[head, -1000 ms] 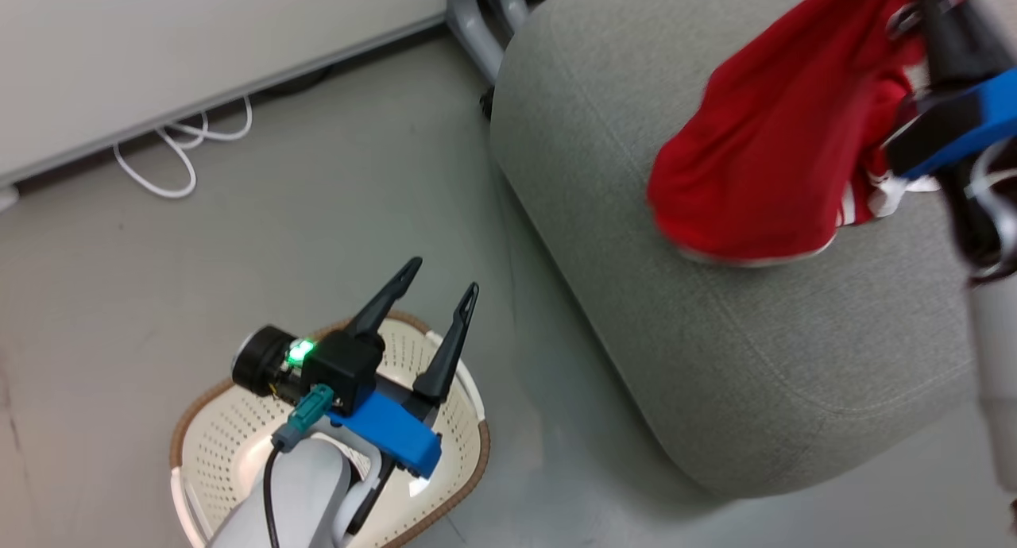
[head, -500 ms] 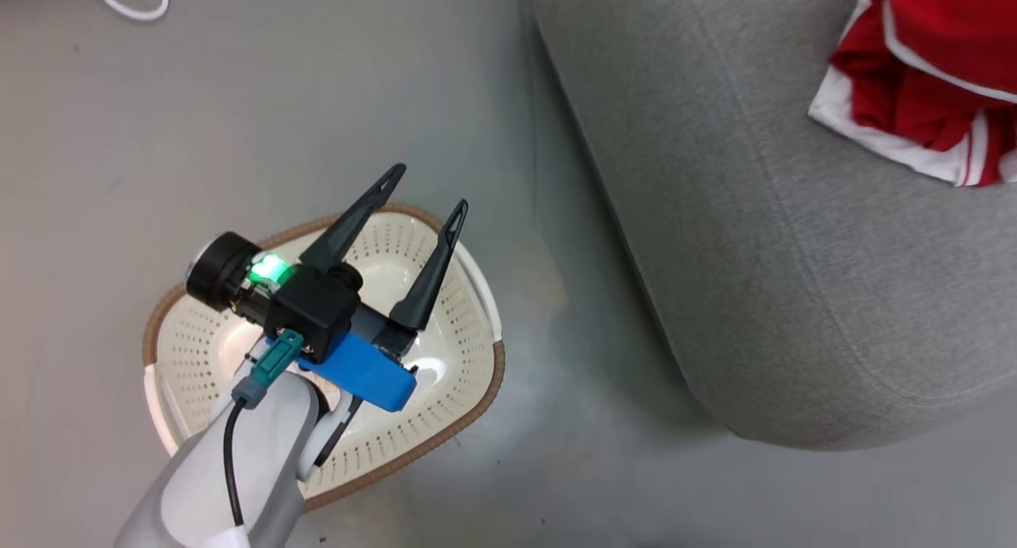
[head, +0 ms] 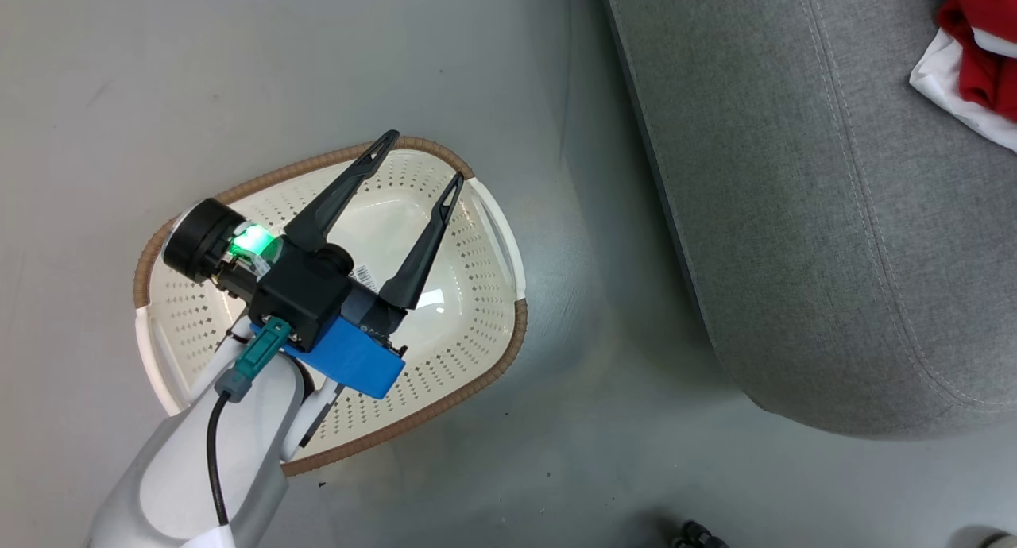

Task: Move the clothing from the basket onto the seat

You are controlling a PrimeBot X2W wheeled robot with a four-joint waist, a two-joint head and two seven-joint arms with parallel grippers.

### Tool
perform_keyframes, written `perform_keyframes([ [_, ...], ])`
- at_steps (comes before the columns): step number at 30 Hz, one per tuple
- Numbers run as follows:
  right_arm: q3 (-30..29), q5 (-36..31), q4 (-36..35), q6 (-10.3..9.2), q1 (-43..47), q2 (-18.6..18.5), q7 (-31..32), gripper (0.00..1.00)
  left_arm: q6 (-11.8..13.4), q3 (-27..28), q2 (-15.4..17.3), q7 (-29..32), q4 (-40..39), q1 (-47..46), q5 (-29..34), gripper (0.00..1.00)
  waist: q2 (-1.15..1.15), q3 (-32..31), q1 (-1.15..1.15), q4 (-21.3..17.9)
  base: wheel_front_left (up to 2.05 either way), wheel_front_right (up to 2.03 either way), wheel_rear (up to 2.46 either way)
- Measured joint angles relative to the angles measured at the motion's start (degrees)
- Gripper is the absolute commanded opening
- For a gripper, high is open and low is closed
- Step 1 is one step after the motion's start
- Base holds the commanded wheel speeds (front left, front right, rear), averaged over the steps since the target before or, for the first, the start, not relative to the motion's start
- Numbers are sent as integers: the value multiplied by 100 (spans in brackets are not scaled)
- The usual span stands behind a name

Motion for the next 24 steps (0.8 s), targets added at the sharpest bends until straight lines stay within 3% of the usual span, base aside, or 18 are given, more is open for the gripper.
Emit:
perform_keyframes([
  [16, 47, -121, 1018, -1, -185, 91, -435, 0, 0, 34, -23, 0, 48, -15, 7, 100, 0, -49, 0, -9, 0, 0, 0],
  [19, 60, -125, 1115, -1, -234, 9, -499, 49, 0, 14, -63, 0, 76, -15, 7, 100, 0, -87, 0, 6, 0, 0, 0],
  [20, 67, -146, 1140, -1, -236, -4, -514, 95, 0, 4, -71, 0, 92, -15, 7, 100, 0, -109, 0, 11, 0, 0, 0],
  [21, 74, -159, 1161, -1, -236, -10, -524, 100, 0, -1, -86, 0, 107, -15, 5, 100, 0, -136, 0, 16, 0, 0, 0],
  [24, 111, -197, 1221, -1, -236, -36, -546, 100, 0, -9, -134, 0, 140, -15, -10, 100, 0, -234, 0, 37, 0, 0, 0],
])
